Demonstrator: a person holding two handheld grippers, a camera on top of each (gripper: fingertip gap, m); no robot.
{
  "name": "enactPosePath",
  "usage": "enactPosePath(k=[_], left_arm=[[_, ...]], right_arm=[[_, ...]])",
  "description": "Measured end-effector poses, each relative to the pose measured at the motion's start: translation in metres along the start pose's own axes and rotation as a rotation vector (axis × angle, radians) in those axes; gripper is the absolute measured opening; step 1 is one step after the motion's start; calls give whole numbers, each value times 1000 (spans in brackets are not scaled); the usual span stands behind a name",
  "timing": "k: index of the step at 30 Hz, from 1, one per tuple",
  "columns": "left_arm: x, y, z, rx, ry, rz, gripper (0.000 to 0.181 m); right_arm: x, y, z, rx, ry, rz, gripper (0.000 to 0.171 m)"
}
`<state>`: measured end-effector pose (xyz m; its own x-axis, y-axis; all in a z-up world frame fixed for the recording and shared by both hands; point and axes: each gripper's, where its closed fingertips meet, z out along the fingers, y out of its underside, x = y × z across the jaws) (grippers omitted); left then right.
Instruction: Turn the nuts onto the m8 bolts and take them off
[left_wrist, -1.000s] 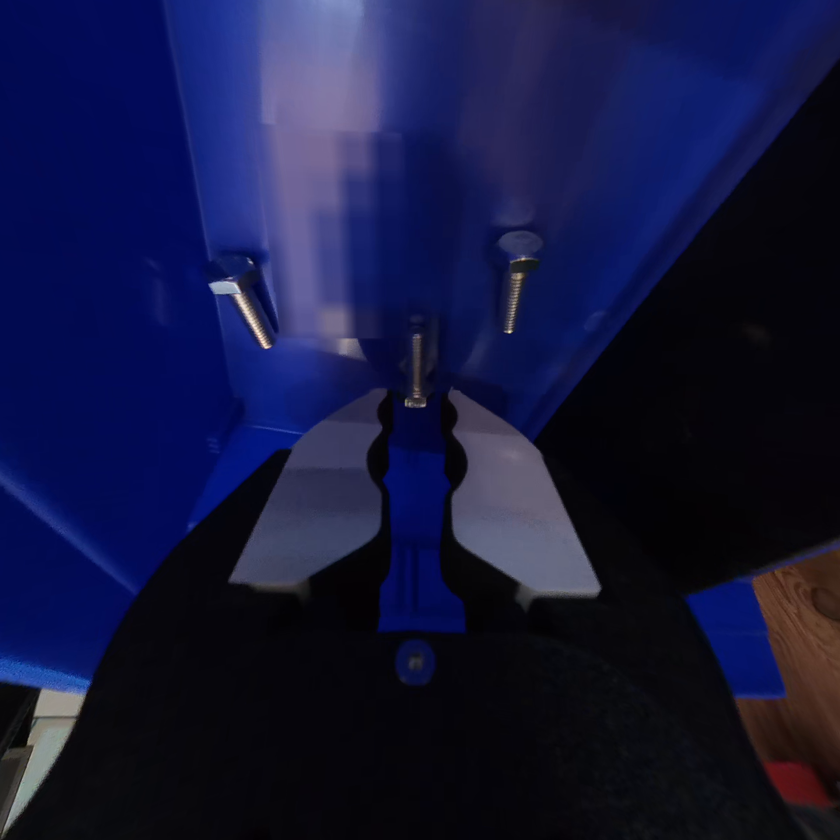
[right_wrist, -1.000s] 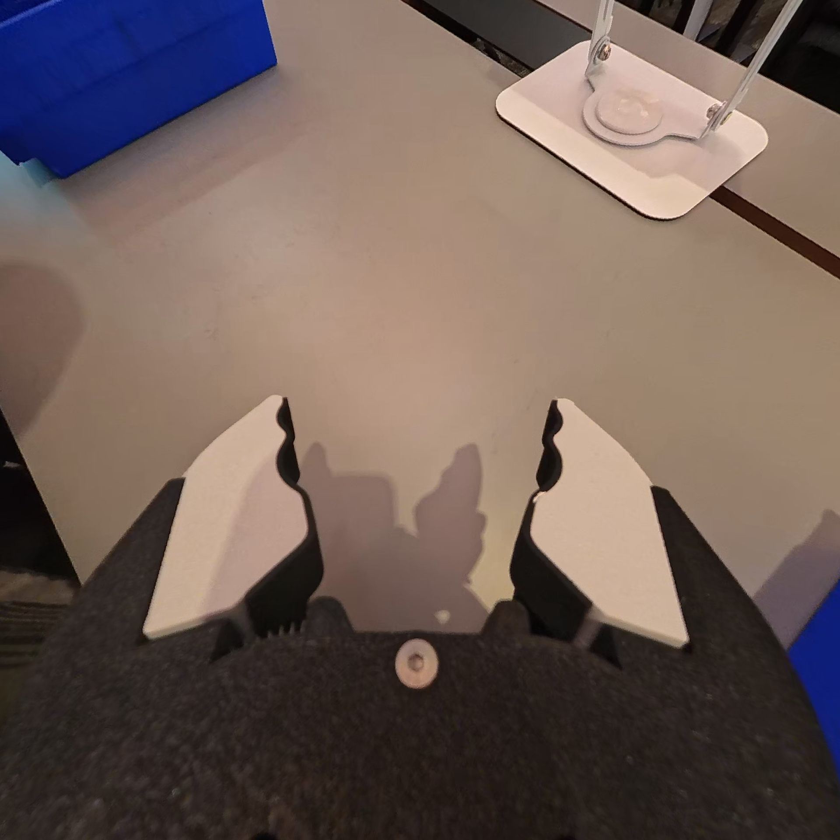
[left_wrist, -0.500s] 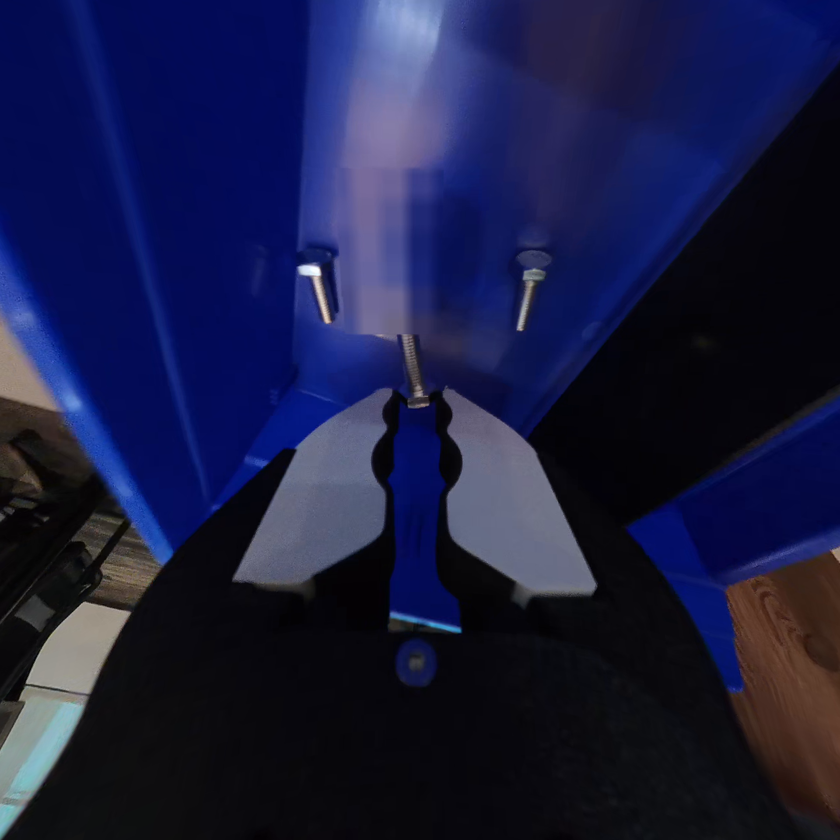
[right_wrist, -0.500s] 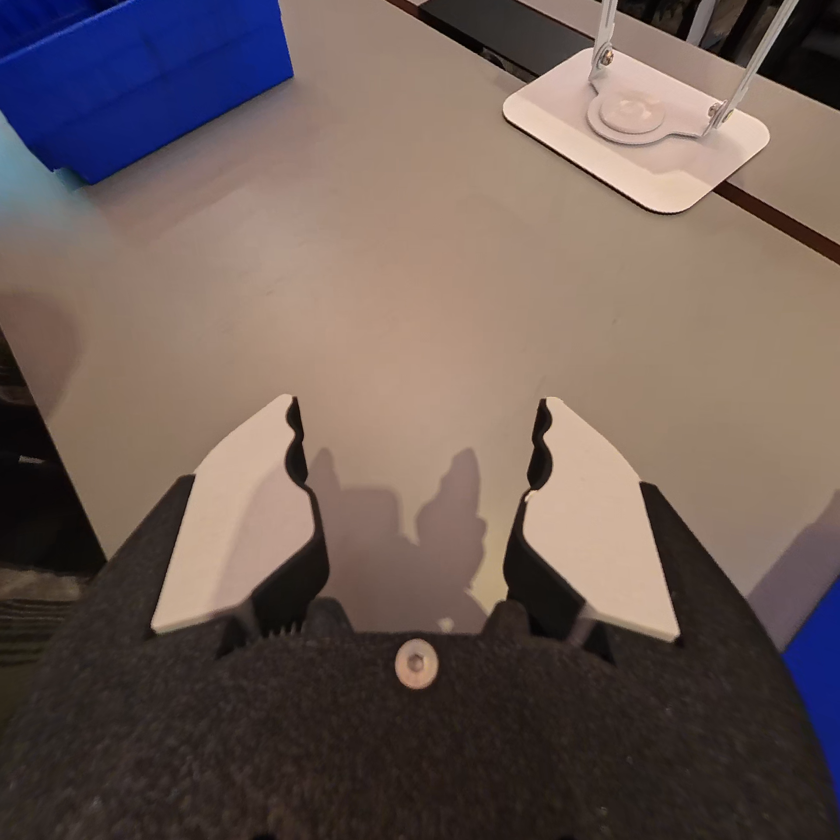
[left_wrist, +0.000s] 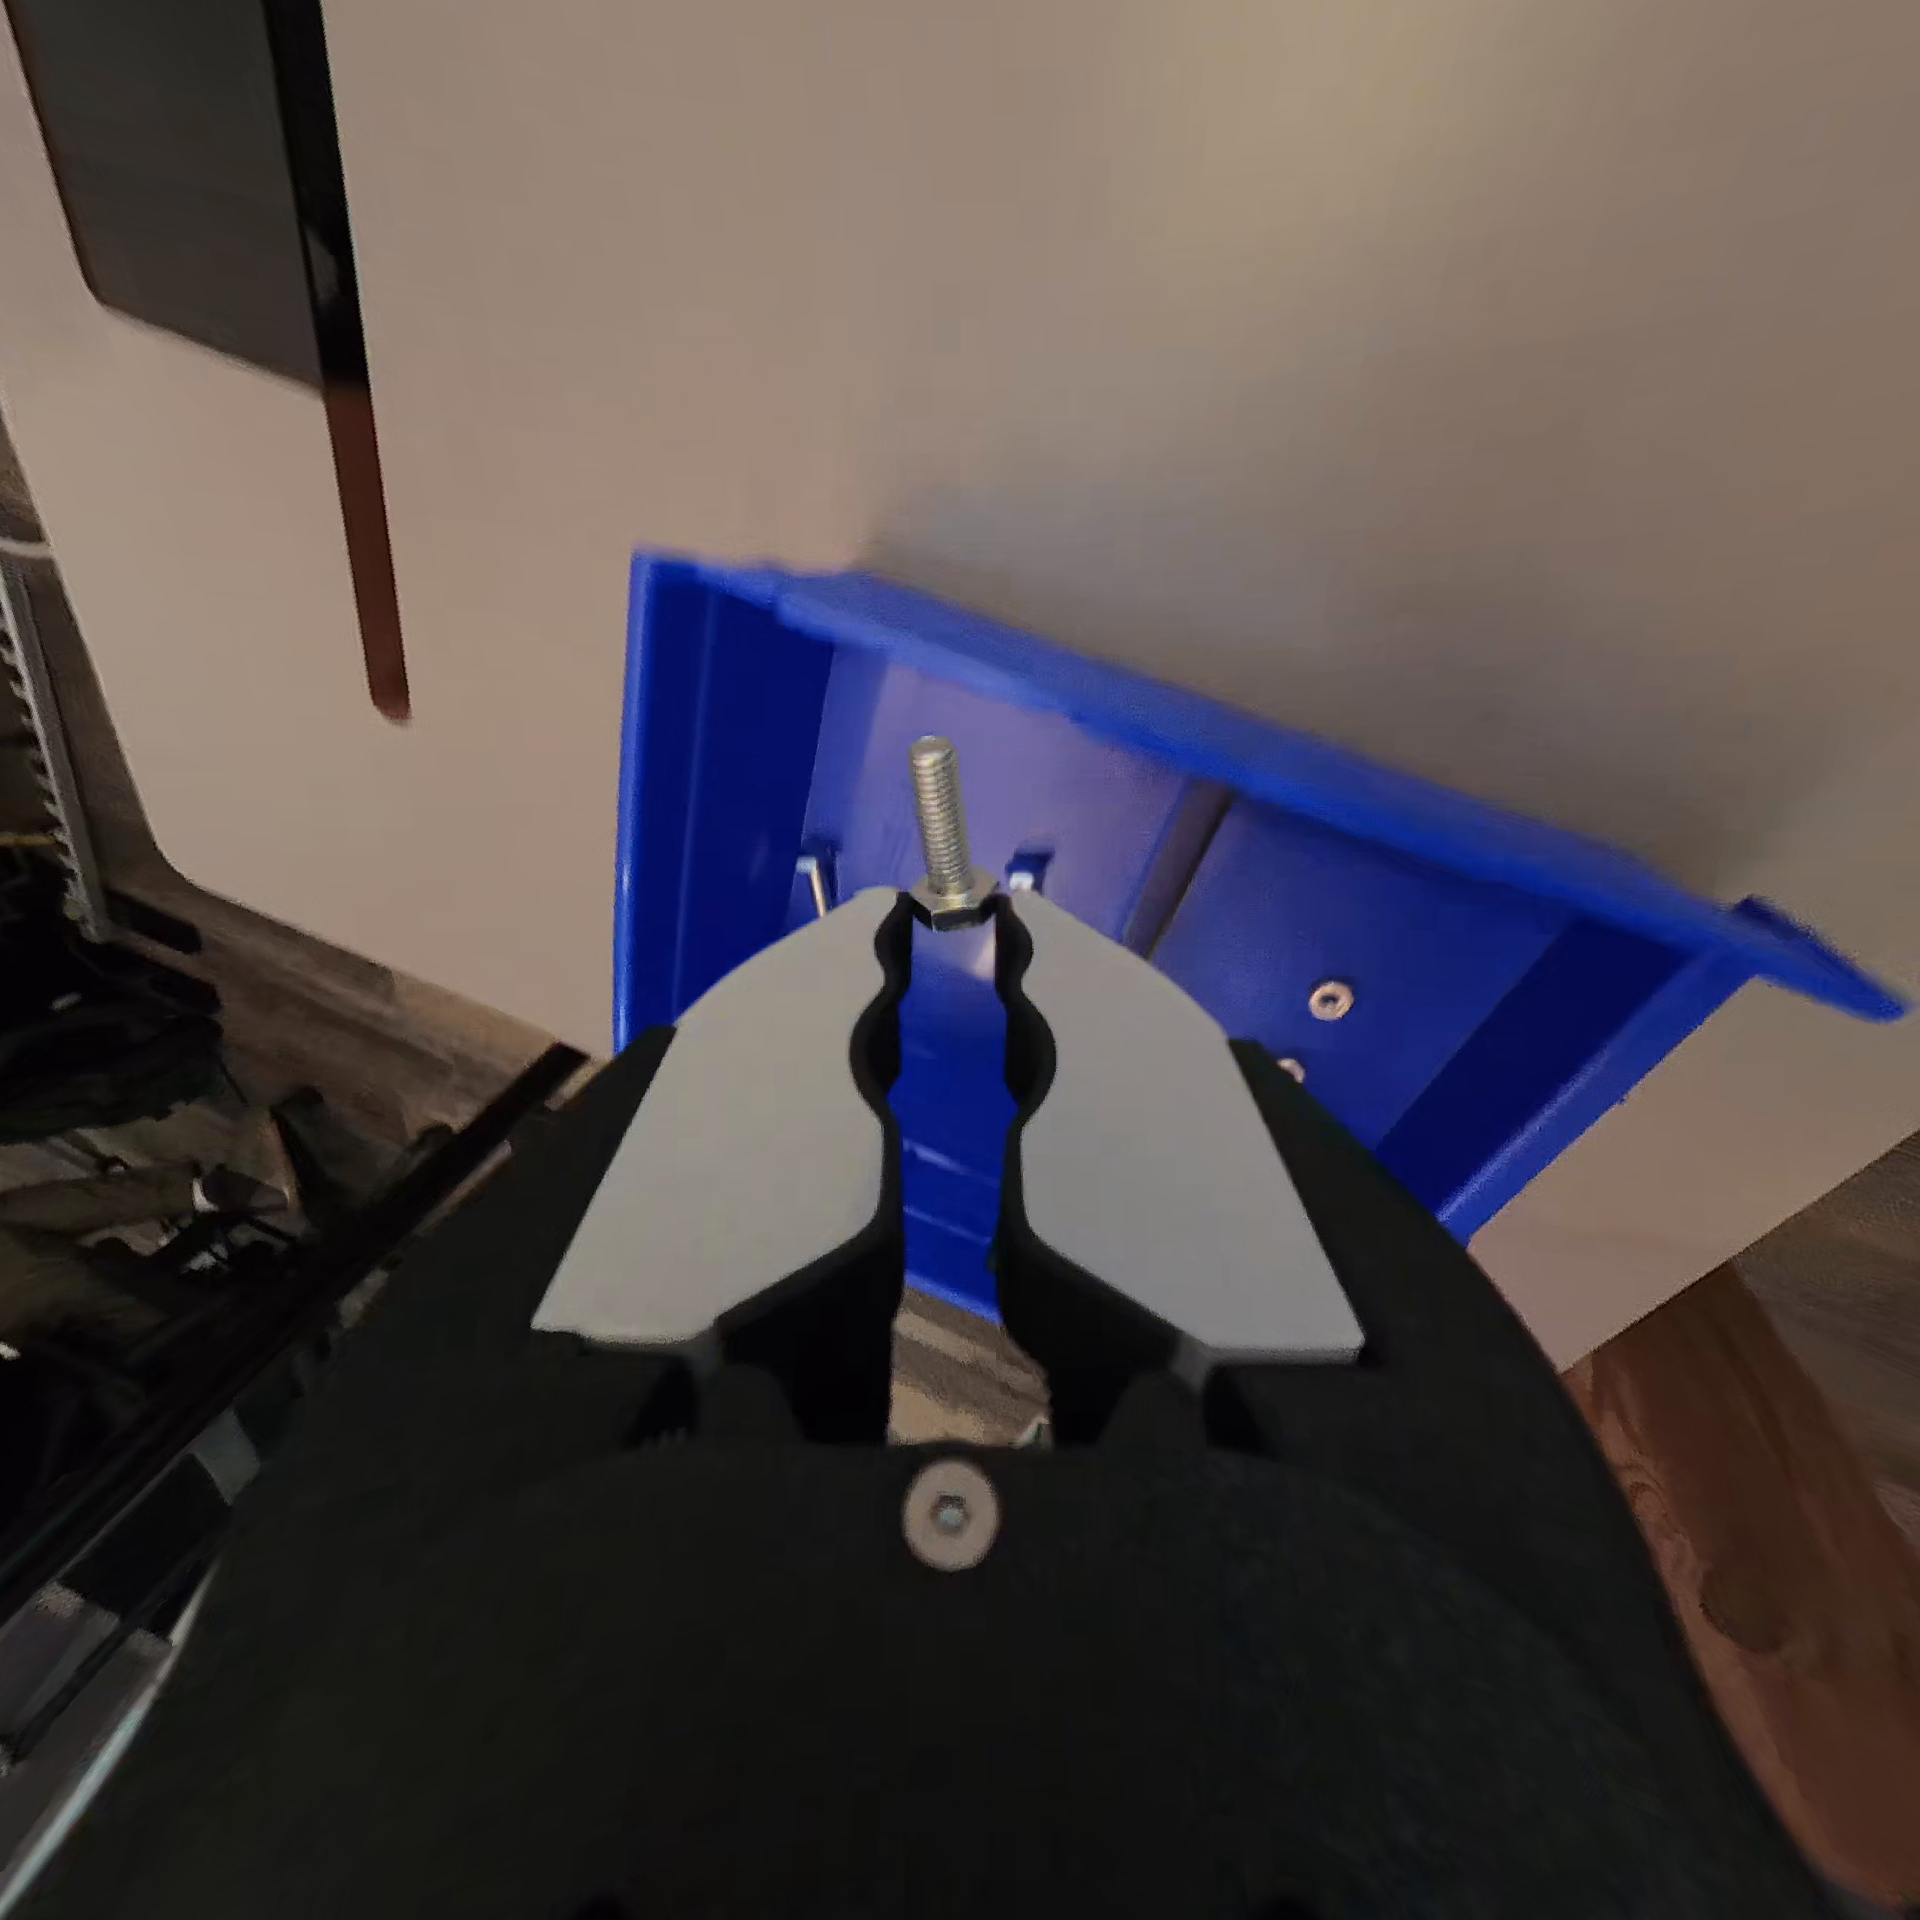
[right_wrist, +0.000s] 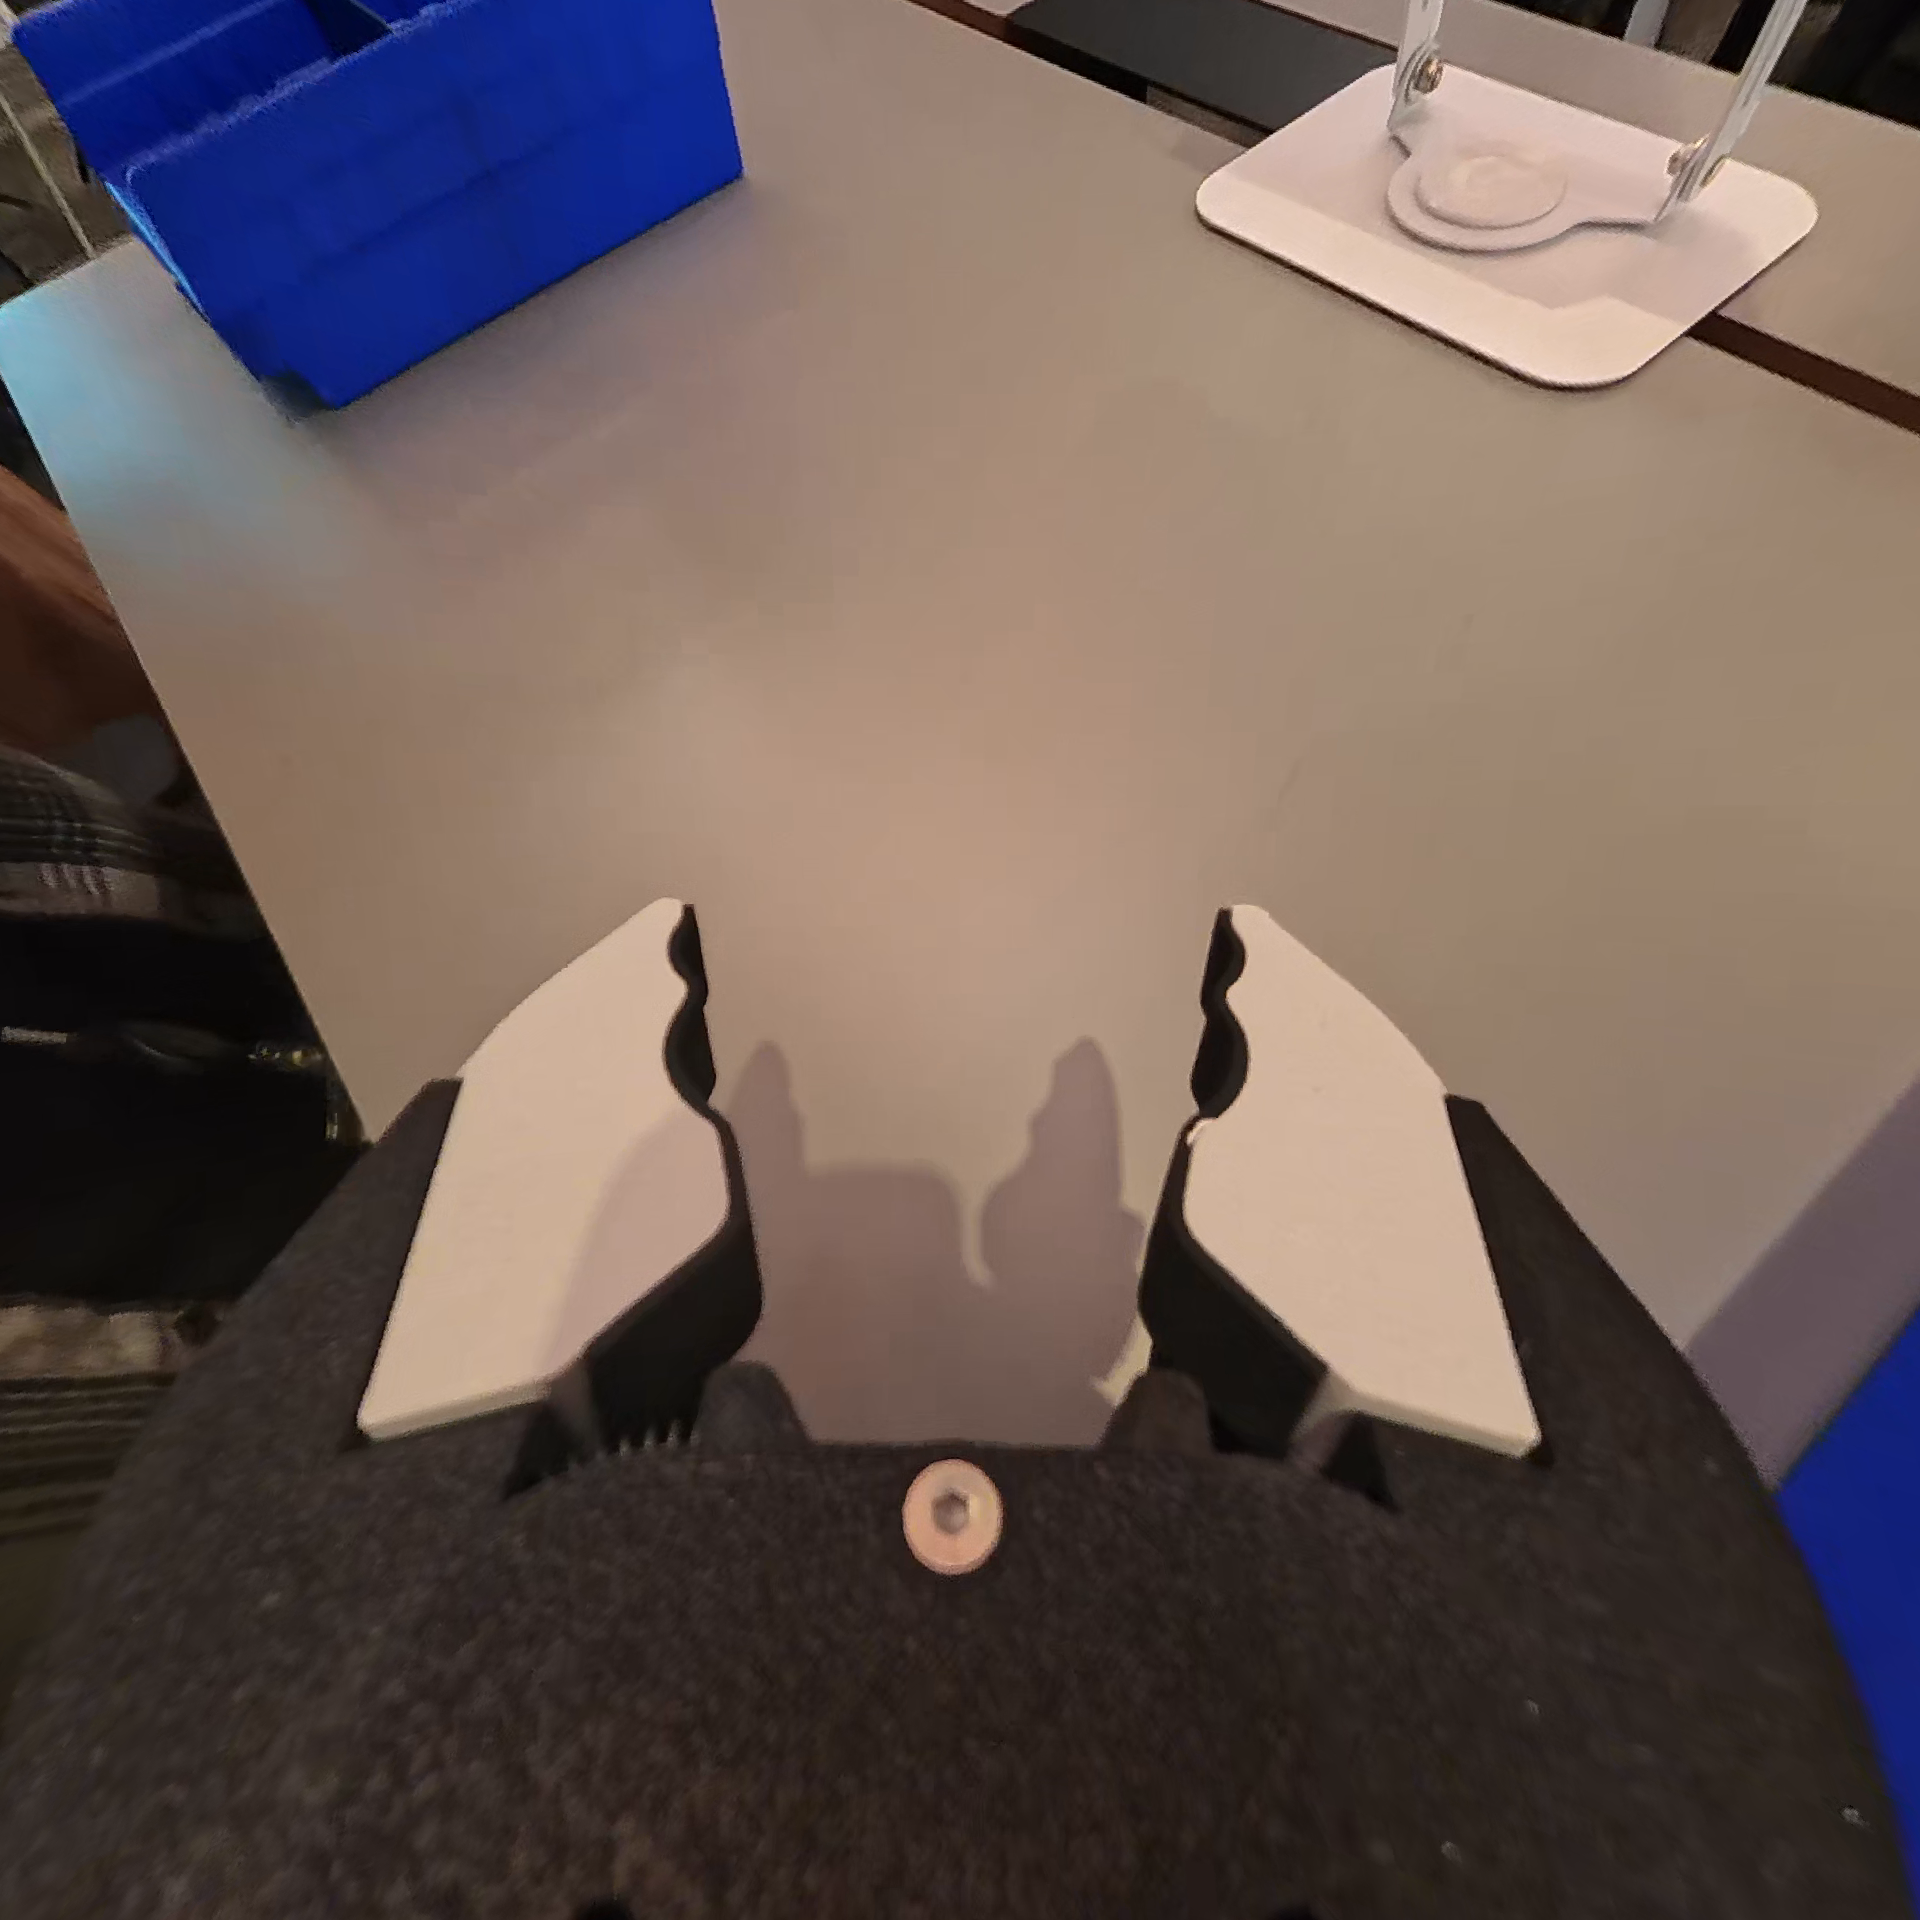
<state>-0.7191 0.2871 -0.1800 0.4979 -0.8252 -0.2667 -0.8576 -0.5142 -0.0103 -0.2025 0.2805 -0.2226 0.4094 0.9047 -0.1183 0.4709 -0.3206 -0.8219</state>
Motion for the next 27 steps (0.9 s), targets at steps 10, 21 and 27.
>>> enactPosePath(k=[10,21,27], left_arm=[[76,-156,5,245,94,161,14],[148,-254,80,347,285,261,14],[156,-264,106,245,323,297,14]], right_arm=[[-16,21,-14,22,-18,9,89],[-18,41,-28,19,-13,41,87],[-18,48,-29,11,-13,54,86]])
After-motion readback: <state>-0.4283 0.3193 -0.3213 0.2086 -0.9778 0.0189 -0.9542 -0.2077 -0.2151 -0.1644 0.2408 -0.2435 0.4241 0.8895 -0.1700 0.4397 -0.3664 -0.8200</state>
